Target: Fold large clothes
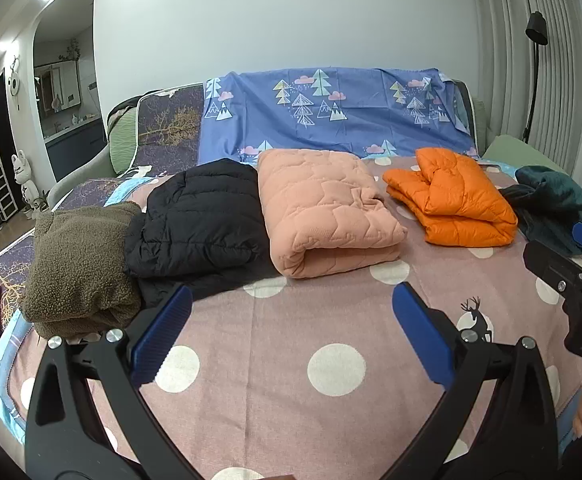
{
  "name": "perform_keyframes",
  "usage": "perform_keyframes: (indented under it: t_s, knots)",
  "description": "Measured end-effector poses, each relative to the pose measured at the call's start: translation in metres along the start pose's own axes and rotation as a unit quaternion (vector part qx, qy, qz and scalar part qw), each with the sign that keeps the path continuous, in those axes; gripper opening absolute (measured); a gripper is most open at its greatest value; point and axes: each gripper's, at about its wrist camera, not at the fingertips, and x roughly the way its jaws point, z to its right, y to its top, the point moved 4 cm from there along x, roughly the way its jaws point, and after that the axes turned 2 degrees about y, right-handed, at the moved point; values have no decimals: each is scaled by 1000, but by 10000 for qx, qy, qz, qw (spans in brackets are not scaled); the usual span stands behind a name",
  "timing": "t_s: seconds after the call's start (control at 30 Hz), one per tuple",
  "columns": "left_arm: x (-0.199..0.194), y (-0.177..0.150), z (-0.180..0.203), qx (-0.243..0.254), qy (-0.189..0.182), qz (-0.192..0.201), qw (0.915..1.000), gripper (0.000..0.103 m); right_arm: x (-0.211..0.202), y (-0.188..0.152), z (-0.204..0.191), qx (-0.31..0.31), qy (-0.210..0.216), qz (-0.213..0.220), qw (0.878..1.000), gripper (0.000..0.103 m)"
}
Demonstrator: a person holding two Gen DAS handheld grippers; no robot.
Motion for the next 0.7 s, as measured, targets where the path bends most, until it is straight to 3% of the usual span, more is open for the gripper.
perform_keyframes:
  t_s: [0.7]
  knots:
    - [15,-9,6,164,93,-194,9996,101,16,-5,6,106,63,-160,9998,102]
